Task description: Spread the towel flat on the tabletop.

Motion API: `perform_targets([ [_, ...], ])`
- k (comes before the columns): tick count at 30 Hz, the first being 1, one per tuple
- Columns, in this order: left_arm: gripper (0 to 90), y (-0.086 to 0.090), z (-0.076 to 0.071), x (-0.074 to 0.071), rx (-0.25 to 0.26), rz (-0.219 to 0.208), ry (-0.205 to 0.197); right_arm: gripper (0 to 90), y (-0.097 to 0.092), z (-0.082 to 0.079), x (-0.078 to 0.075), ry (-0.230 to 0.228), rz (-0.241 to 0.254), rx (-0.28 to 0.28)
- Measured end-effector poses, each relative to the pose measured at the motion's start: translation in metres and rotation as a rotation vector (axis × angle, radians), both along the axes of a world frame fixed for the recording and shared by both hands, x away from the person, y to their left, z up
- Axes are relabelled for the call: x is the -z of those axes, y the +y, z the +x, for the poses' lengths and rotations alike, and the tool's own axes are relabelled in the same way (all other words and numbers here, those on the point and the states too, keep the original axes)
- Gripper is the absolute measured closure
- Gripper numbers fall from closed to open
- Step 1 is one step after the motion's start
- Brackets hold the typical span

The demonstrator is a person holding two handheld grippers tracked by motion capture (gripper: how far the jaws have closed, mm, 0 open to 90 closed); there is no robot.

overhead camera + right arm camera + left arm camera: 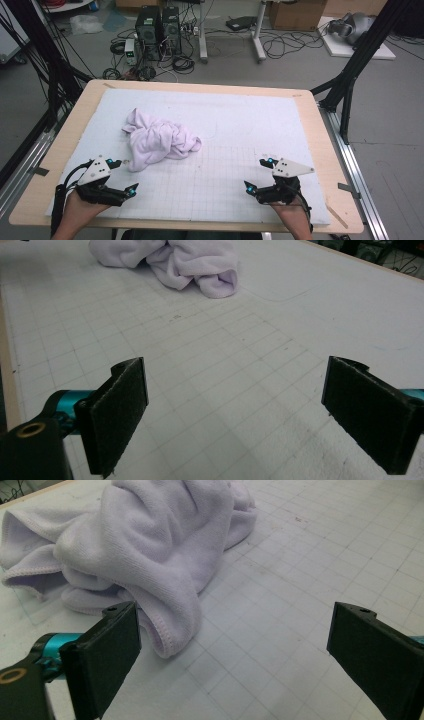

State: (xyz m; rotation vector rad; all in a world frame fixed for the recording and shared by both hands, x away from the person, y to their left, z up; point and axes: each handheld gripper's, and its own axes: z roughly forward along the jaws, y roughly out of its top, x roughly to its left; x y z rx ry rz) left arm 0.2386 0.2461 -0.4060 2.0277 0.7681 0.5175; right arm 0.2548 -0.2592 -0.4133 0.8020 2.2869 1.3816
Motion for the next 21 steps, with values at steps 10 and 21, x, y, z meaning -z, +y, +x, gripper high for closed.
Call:
perform_targets([
  [10, 20.5, 0.001, 0.015, -0.016, 0.004, -0.014, -0.030, 10.9, 0.026, 0.032, -0.014, 0.005, -0.006, -0.048],
  [21, 32.2, -0.002, 0.042, -0.025, 0.009, -0.012, -0.019, 26.6, 0.068, 0.066, -0.042, -0.049, -0.006, -0.116],
])
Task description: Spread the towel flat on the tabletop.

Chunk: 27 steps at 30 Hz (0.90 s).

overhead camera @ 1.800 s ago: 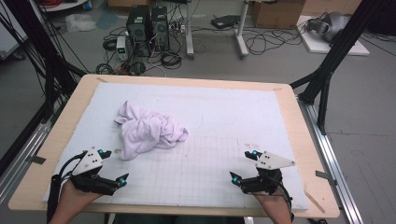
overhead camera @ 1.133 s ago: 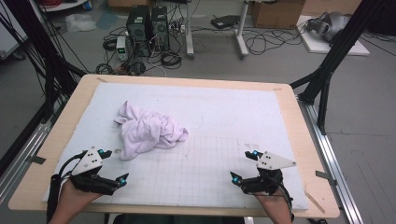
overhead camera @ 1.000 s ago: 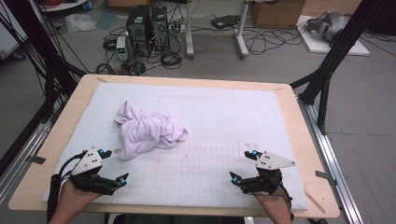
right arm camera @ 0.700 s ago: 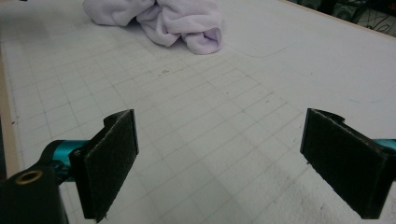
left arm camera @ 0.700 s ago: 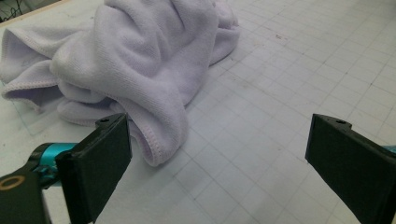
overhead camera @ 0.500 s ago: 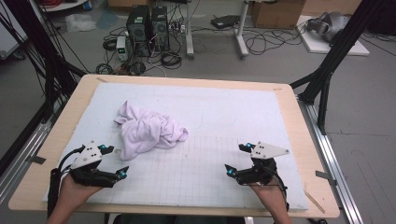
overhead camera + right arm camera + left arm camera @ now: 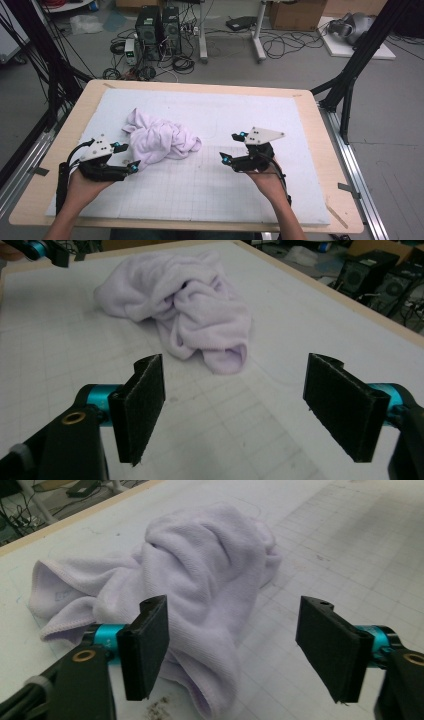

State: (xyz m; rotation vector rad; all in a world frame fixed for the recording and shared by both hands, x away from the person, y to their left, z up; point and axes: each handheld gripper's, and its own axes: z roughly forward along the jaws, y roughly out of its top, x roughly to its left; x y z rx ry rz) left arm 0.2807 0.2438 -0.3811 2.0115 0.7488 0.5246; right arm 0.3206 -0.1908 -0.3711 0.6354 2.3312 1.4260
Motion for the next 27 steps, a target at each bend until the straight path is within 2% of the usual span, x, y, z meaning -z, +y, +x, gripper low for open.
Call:
perform_targets([
  [1, 32.2, 0.000, 0.004, 0.001, -0.007, 0.001, 0.008, 26.6, 0.000, 0.000, 0.000, 0.000, 0.000, 0.000],
  [2, 34.8, -0.001, 0.009, 0.002, -0.012, 0.002, 0.015, 30.7, 0.011, 0.008, -0.002, 0.008, -0.010, -0.025],
  [4, 36.8, -0.002, 0.017, 0.003, -0.008, 0.001, 0.023, 32.3, 0.017, 0.012, -0.001, 0.000, -0.012, -0.036],
  [6, 40.8, -0.003, 0.023, 0.005, -0.009, 0.005, 0.038, 35.1, 0.028, 0.018, 0.001, 0.014, -0.019, -0.058],
  [7, 48.0, -0.004, 0.026, 0.006, 0.001, 0.001, 0.042, 38.5, 0.039, 0.025, 0.006, 0.036, -0.022, -0.081],
  [8, 48.0, -0.005, 0.029, 0.008, 0.007, 0.006, 0.045, 38.5, 0.039, 0.025, 0.006, 0.036, -0.022, -0.081],
  [9, 50.3, -0.006, 0.032, 0.010, 0.003, 0.019, 0.050, 41.1, 0.050, 0.034, 0.012, 0.067, -0.036, -0.099],
  [12, 53.2, -0.008, 0.040, 0.016, 0.003, 0.038, 0.068, 44.2, 0.061, 0.041, 0.017, 0.083, -0.047, -0.121],
  [13, 53.6, -0.010, 0.044, 0.022, -0.004, 0.058, 0.087, 46.0, 0.072, 0.047, 0.021, 0.101, -0.049, -0.141],
  [16, 54.9, -0.011, 0.048, 0.028, -0.011, 0.080, 0.106, 46.7, 0.083, 0.051, 0.025, 0.111, -0.062, -0.156],
  [18, 59.5, -0.011, 0.051, 0.035, -0.018, 0.110, 0.128, 46.9, 0.100, 0.058, 0.035, 0.136, -0.091, -0.174],
  [21, 64.7, -0.011, 0.054, 0.043, -0.023, 0.138, 0.156, 47.3, 0.110, 0.061, 0.041, 0.145, -0.103, -0.183],
  [22, 68.7, -0.011, 0.055, 0.044, -0.022, 0.136, 0.159, 47.1, 0.115, 0.062, 0.046, 0.158, -0.115, -0.190],
  [23, 76.7, -0.009, 0.056, 0.044, -0.015, 0.139, 0.166, 48.2, 0.123, 0.065, 0.053, 0.165, -0.140, -0.196],
  [24, 78.7, -0.009, 0.056, 0.044, -0.015, 0.139, 0.166, 48.2, 0.123, 0.065, 0.053, 0.165, -0.140, -0.196],
  [25, 80.9, -0.008, 0.055, 0.044, -0.014, 0.135, 0.170, 52.1, 0.128, 0.067, 0.059, 0.178, -0.157, -0.195],
  [27, 82.2, -0.007, 0.055, 0.044, -0.007, 0.128, 0.174, 55.5, 0.130, 0.068, 0.061, 0.187, -0.155, -0.183],
])
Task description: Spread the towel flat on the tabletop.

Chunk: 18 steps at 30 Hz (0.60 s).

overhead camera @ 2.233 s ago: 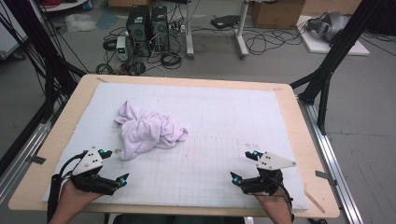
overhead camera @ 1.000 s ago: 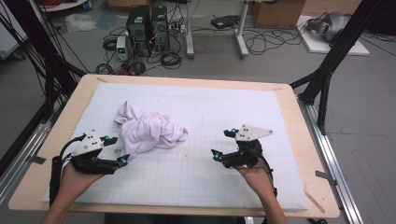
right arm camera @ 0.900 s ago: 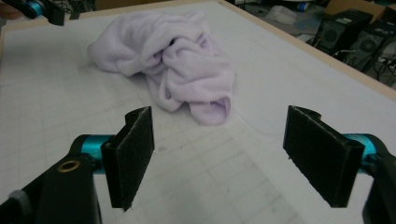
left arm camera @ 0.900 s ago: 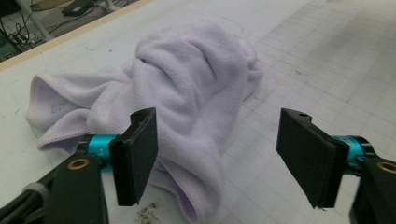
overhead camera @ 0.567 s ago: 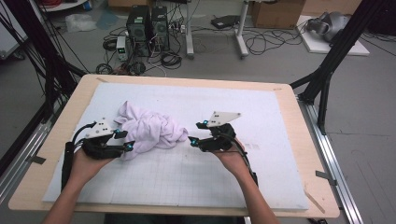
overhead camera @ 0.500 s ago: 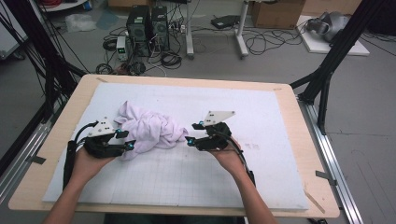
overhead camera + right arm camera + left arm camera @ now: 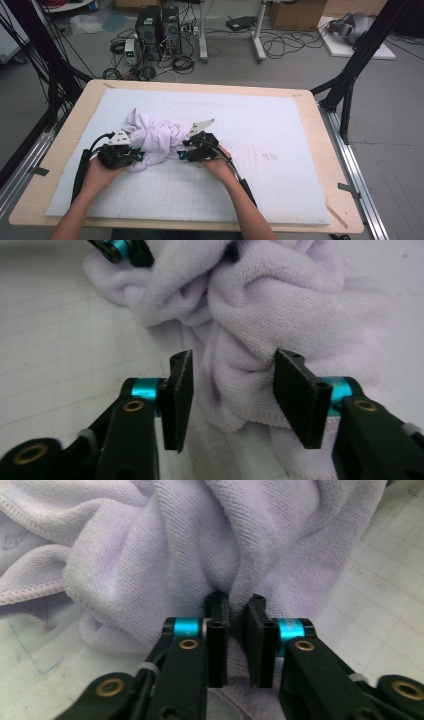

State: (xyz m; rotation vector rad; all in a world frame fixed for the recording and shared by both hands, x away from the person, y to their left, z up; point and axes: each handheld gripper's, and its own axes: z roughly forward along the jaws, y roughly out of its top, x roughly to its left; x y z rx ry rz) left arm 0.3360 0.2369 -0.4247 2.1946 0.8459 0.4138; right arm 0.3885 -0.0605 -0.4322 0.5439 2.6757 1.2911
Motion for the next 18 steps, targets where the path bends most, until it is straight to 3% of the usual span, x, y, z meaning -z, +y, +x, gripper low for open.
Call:
perform_targets([
  [3, 84.2, 0.002, -0.001, -0.002, 0.010, -0.022, 0.006, 75.6, 0.002, 0.003, 0.004, -0.004, -0.012, -0.007],
  [5, 84.6, 0.004, -0.004, -0.006, 0.020, -0.023, 0.001, 83.2, 0.000, 0.005, 0.004, 0.005, -0.016, -0.026],
  [11, 84.9, 0.007, -0.024, -0.033, 0.048, -0.051, -0.052, 85.1, -0.022, -0.003, -0.021, -0.015, 0.050, -0.026],
  [16, 84.9, 0.006, -0.049, -0.058, 0.087, -0.085, -0.085, 85.5, -0.050, -0.024, -0.052, -0.077, 0.060, -0.060],
  [18, 84.9, 0.003, -0.062, -0.064, 0.110, -0.091, -0.093, 86.2, -0.067, -0.040, -0.069, -0.096, 0.096, -0.073],
])
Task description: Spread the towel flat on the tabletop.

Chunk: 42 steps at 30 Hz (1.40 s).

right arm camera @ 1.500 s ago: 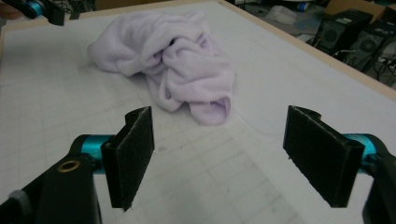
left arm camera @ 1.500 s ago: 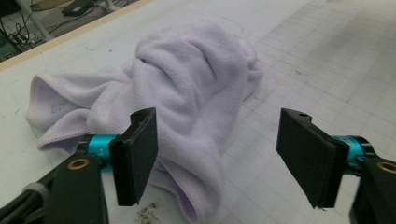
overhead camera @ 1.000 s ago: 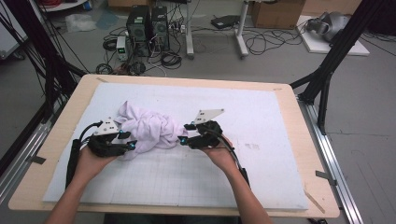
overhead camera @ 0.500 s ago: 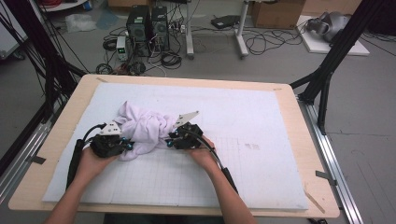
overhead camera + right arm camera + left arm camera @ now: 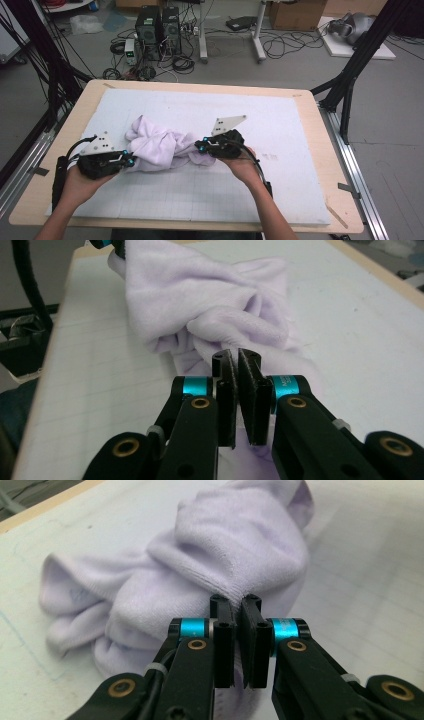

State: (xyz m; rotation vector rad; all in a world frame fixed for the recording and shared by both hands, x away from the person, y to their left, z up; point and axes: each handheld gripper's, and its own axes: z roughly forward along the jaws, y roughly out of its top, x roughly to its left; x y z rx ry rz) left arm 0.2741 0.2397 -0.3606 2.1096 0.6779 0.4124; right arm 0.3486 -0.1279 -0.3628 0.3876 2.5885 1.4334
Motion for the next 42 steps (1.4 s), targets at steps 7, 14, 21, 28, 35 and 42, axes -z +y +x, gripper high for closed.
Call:
perform_targets([
  [7, 82.5, -0.007, -0.035, 0.004, 0.068, -0.009, 0.015, 85.7, -0.022, -0.022, 0.004, 0.009, -0.097, -0.008],
  [14, 48.1, 0.003, -0.026, 0.008, 0.039, -0.016, 0.023, 65.9, -0.016, -0.026, 0.015, 0.016, -0.039, 0.003],
  [21, 44.9, -0.005, 0.005, 0.033, 0.017, 0.026, 0.073, 50.0, 0.022, -0.023, 0.033, 0.042, -0.087, -0.029],
  [28, 79.6, -0.025, 0.024, 0.067, 0.050, 0.100, 0.156, 80.0, 0.047, -0.017, 0.071, 0.054, -0.158, -0.020],
  [35, 84.7, -0.021, 0.003, 0.050, 0.072, 0.065, 0.125, 85.7, 0.018, -0.018, 0.058, 0.083, -0.100, -0.050],
  [42, 85.9, -0.026, -0.039, 0.024, 0.139, 0.023, 0.079, 85.8, -0.027, -0.044, 0.019, 0.034, -0.061, -0.052],
])
